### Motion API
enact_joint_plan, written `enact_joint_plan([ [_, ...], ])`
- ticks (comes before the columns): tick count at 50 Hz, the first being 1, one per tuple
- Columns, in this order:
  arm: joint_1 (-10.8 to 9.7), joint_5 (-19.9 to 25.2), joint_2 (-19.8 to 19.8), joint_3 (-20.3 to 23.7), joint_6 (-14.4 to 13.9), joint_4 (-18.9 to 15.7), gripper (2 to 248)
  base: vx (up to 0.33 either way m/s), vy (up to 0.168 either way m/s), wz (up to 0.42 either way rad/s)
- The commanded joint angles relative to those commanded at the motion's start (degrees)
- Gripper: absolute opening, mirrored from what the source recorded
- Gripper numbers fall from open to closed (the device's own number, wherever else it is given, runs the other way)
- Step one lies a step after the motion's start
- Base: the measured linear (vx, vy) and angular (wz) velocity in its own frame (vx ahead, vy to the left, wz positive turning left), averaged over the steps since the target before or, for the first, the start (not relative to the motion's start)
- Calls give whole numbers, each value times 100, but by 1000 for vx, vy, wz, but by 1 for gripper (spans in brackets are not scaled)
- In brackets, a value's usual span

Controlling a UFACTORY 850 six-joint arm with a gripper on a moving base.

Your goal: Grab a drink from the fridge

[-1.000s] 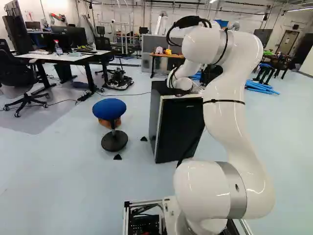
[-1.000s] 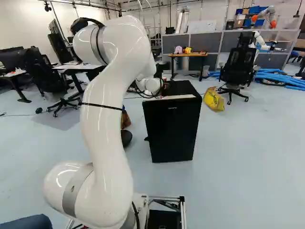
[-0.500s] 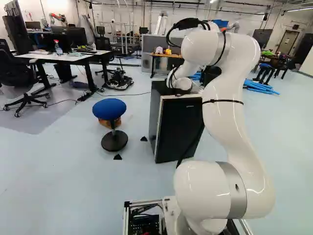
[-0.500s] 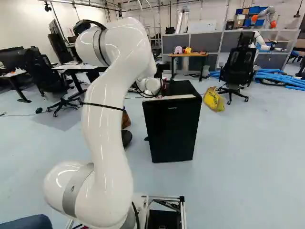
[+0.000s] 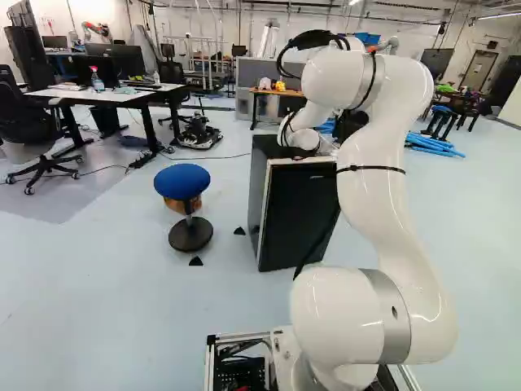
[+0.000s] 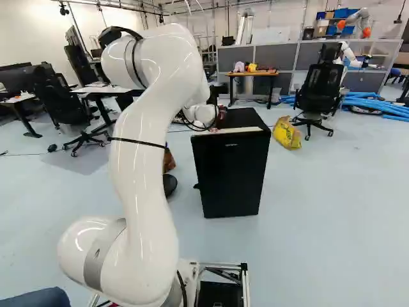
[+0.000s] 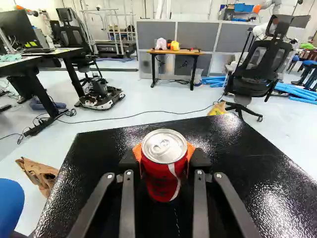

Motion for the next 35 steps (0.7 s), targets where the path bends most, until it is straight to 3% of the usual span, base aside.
enact_joint_plan([
  [35, 0, 0, 242, 14, 0, 0, 100, 0, 0, 0],
])
